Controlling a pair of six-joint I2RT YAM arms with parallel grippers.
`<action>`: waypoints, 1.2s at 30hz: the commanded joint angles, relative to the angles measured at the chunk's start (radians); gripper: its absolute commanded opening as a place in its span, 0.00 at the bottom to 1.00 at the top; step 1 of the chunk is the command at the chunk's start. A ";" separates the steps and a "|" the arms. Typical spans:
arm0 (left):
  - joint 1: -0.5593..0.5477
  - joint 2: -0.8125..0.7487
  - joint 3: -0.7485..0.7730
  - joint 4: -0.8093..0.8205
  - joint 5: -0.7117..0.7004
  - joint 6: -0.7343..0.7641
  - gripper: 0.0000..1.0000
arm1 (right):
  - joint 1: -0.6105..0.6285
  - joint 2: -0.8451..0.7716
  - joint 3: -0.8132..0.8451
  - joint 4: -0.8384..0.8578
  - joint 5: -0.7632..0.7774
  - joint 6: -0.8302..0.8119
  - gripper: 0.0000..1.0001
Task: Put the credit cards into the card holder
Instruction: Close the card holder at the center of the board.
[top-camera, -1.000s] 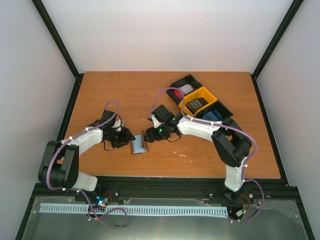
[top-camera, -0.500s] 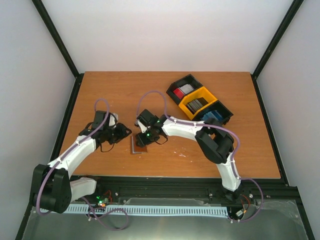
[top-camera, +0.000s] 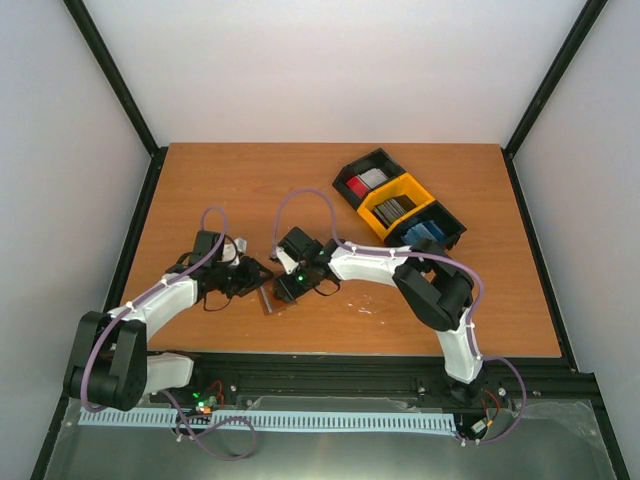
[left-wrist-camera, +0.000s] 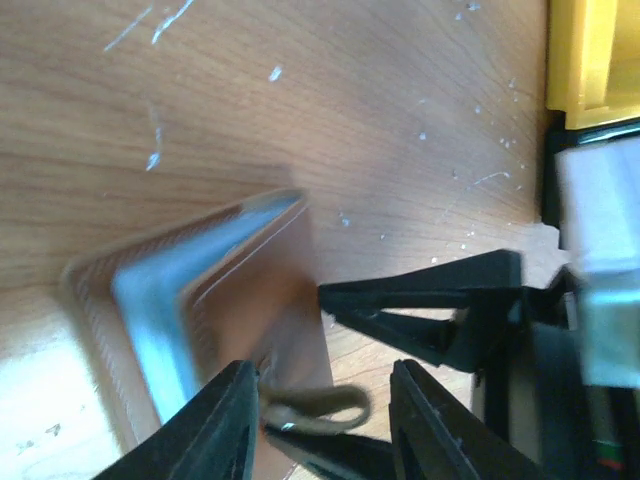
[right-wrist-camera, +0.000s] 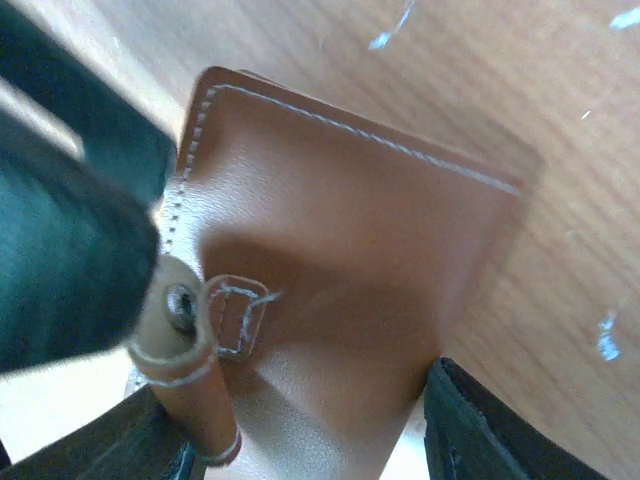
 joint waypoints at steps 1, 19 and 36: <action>0.003 -0.005 0.007 0.109 0.003 0.029 0.42 | 0.016 -0.011 -0.061 0.001 -0.035 -0.081 0.56; 0.017 -0.006 -0.024 0.011 0.053 0.083 0.38 | 0.016 -0.023 -0.123 0.076 -0.007 0.015 0.46; 0.019 0.006 0.062 -0.412 0.099 0.116 0.54 | -0.004 0.075 -0.031 -0.030 -0.019 0.028 0.47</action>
